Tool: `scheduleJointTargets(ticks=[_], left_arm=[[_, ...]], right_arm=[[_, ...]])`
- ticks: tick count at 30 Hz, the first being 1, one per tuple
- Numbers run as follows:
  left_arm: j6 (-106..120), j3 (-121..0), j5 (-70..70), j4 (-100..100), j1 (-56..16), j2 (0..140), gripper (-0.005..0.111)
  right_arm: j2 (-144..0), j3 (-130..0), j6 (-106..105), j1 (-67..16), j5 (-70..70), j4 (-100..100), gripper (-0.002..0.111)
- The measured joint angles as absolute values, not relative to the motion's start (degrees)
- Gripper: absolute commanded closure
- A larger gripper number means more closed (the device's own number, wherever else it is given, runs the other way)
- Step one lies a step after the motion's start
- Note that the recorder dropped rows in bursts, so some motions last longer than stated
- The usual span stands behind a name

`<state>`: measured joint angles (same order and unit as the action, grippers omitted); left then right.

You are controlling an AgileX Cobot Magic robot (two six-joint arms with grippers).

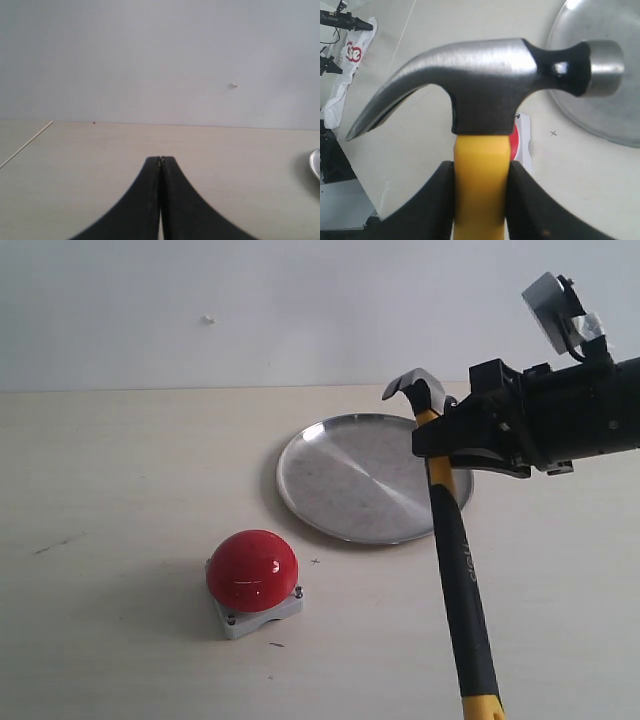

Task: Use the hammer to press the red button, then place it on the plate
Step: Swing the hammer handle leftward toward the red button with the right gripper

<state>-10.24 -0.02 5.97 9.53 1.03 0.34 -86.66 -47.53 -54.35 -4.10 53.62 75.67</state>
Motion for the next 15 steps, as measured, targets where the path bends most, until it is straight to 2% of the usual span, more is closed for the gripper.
scheduleJointTargets(ticks=[15], left_arm=[[-10.1, 0.0, 6.0, 9.5, 1.0, 0.3, 0.107]], right_arm=[[-74.0, -47.5, -46.1, -4.1, 52.8, 69.5, 0.108]])
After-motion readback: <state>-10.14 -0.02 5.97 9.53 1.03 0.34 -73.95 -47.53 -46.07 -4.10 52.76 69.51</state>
